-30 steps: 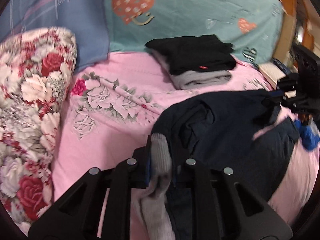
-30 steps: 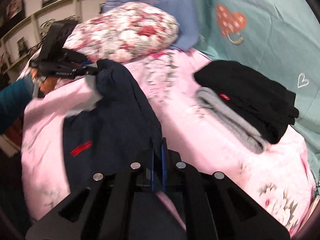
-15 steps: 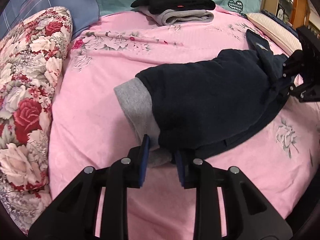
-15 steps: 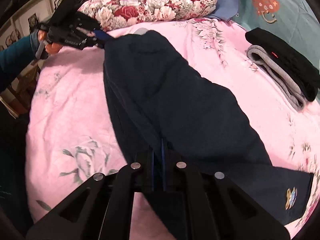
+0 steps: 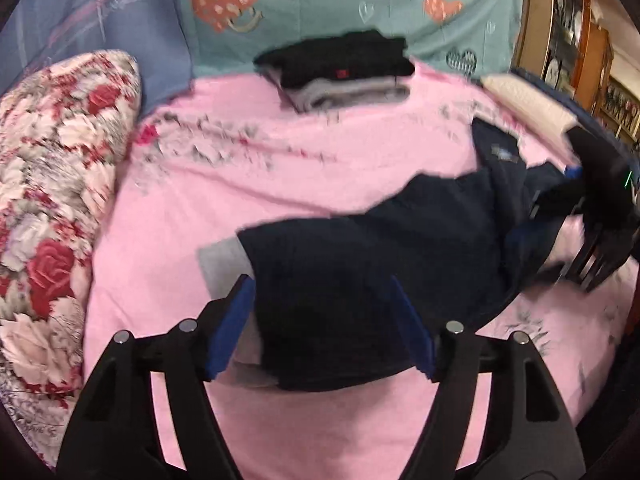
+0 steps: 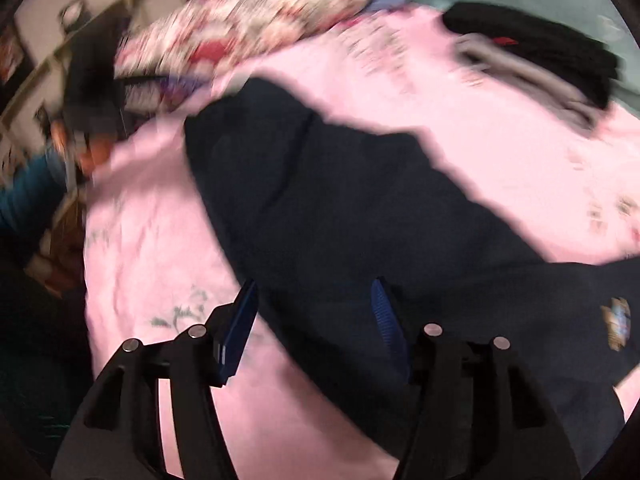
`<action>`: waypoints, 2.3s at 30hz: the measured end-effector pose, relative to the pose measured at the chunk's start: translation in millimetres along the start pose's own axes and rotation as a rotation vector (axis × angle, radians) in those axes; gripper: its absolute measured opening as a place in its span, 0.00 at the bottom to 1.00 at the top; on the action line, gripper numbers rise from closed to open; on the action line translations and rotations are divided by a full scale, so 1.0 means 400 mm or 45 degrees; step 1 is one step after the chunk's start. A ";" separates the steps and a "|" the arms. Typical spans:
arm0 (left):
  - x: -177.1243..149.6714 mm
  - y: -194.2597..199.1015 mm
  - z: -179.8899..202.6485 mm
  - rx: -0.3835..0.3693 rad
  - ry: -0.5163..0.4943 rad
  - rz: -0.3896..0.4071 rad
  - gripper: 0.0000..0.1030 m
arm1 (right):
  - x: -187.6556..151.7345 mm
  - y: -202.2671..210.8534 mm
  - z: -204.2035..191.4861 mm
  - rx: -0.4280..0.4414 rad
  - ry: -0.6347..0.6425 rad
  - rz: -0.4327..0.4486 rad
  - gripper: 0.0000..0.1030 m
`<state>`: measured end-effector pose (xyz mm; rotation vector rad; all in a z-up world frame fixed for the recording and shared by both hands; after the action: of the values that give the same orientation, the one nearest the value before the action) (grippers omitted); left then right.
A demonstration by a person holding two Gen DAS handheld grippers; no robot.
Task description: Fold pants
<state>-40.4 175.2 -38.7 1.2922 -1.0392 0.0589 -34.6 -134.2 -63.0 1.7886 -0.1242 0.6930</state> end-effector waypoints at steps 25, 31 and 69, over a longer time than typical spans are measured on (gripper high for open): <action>0.068 -0.103 0.153 -0.118 -0.085 -0.124 0.73 | 0.119 0.142 0.725 -0.647 -0.659 -0.026 0.06; 0.042 -0.142 0.153 -0.098 -0.066 -0.203 0.73 | 0.050 0.363 0.640 -0.587 -0.593 0.209 0.06; 0.038 -0.139 0.169 -0.078 -0.080 -0.270 0.80 | -0.385 0.450 0.544 -0.451 -0.812 0.242 0.06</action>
<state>-40.3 94.8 -76.3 1.3483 -0.9446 -0.1742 -151.1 -431.8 -27.1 1.6031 -0.8039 0.1868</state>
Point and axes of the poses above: each gripper's, at about its wrist camera, not at the fingertips, and y roughly against the way its jaws point, z to its right, x to its top, the point moved 2 cm from there along -y, roughly the way its jaws point, and after that the axes turned 8 degrees about -y, right-handed, at the moved point
